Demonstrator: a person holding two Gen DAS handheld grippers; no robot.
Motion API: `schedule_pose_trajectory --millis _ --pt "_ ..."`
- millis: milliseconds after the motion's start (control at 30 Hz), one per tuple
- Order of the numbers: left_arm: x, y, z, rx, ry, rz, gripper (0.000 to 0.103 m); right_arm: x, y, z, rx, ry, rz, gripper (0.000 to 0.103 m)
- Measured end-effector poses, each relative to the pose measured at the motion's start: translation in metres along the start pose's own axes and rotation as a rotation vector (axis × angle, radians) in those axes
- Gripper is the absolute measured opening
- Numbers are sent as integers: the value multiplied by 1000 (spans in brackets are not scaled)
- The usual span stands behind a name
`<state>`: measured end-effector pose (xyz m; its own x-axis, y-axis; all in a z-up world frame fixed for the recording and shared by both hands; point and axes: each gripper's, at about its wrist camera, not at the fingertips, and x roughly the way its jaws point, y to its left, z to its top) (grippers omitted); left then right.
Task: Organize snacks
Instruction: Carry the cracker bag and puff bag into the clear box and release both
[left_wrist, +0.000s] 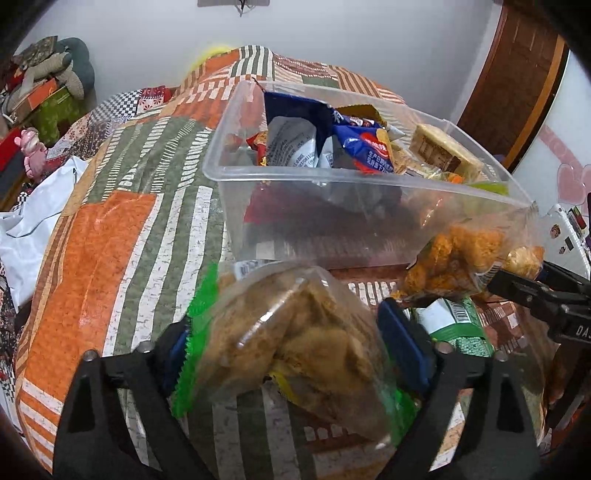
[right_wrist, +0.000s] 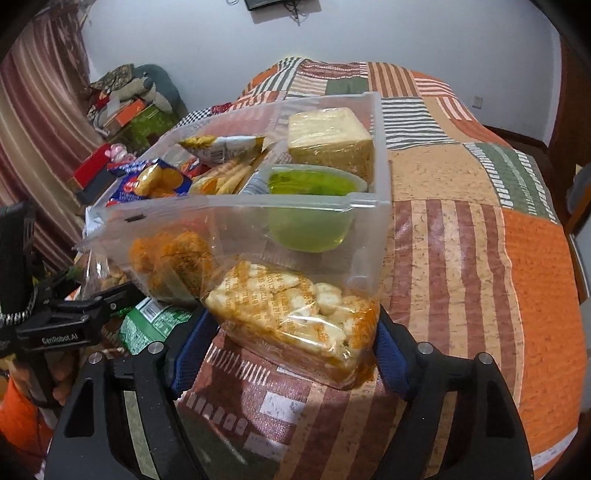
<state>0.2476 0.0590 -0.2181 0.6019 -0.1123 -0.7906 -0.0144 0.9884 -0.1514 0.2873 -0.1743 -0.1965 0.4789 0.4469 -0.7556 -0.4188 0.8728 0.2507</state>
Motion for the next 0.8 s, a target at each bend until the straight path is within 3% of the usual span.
schedule_pose_trajectory --millis 300,633,800 --pt "-16 -5 -8 18 -41 25 72 -24 -3 -9 5 -62 -28 73" --pt "-45 -5 -15 12 -87 42 69 -49 -10 -6 26 -121 -43 73" --pt "-70 -3 -4 -4 -152 62 69 -62 -6 7 33 -176 -19 73"
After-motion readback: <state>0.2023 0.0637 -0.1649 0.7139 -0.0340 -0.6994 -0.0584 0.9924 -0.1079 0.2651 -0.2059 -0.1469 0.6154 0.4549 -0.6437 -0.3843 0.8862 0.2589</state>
